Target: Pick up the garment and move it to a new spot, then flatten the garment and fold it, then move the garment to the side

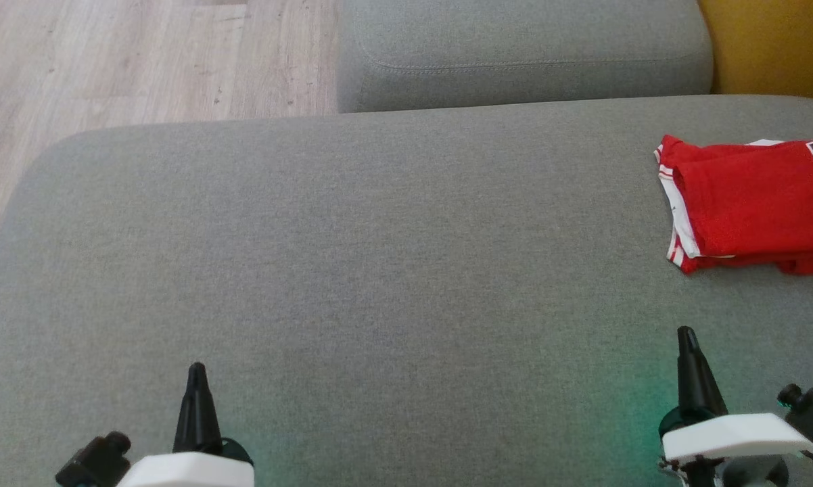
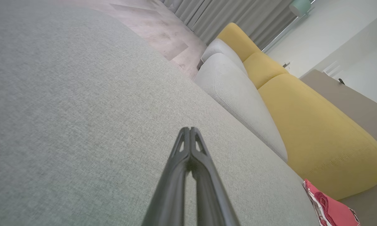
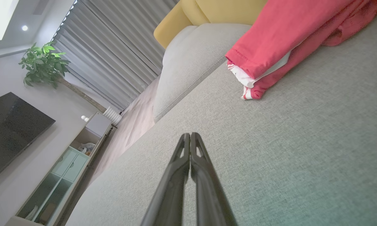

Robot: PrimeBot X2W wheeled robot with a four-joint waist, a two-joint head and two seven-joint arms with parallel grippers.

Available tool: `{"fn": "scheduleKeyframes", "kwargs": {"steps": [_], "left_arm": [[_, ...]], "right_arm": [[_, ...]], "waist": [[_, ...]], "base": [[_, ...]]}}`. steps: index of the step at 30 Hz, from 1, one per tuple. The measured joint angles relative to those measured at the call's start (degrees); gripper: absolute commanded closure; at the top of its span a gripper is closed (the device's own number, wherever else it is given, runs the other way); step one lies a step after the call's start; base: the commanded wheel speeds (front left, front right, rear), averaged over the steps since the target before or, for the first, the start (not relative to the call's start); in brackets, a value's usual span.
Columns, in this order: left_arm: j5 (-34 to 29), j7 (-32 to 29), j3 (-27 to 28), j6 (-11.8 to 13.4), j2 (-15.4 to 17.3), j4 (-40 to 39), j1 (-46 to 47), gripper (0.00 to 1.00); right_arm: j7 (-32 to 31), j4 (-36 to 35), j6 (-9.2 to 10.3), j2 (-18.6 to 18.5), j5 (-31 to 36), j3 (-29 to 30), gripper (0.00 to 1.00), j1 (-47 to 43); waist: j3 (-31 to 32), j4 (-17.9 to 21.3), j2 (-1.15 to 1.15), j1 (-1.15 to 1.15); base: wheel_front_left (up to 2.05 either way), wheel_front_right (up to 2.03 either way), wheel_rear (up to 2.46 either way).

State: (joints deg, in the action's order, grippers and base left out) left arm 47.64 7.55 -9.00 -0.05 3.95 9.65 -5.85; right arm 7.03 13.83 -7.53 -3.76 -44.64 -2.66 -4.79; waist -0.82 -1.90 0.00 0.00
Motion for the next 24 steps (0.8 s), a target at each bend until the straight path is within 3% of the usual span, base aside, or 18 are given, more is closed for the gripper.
{"fn": "scheduleKeyframes", "kwargs": {"steps": [24], "left_arm": [[15.48,-3.82,3.47,-2.22,0.1,1.9,2.5,1.0]], "right_arm": [[-3.56,0.71,0.0,-0.01,-16.27,2.6,1.0,2.26]], "waist": [[0.21,0.64,0.0,0.0]], "base": [[0.0,0.0,0.0]]}}
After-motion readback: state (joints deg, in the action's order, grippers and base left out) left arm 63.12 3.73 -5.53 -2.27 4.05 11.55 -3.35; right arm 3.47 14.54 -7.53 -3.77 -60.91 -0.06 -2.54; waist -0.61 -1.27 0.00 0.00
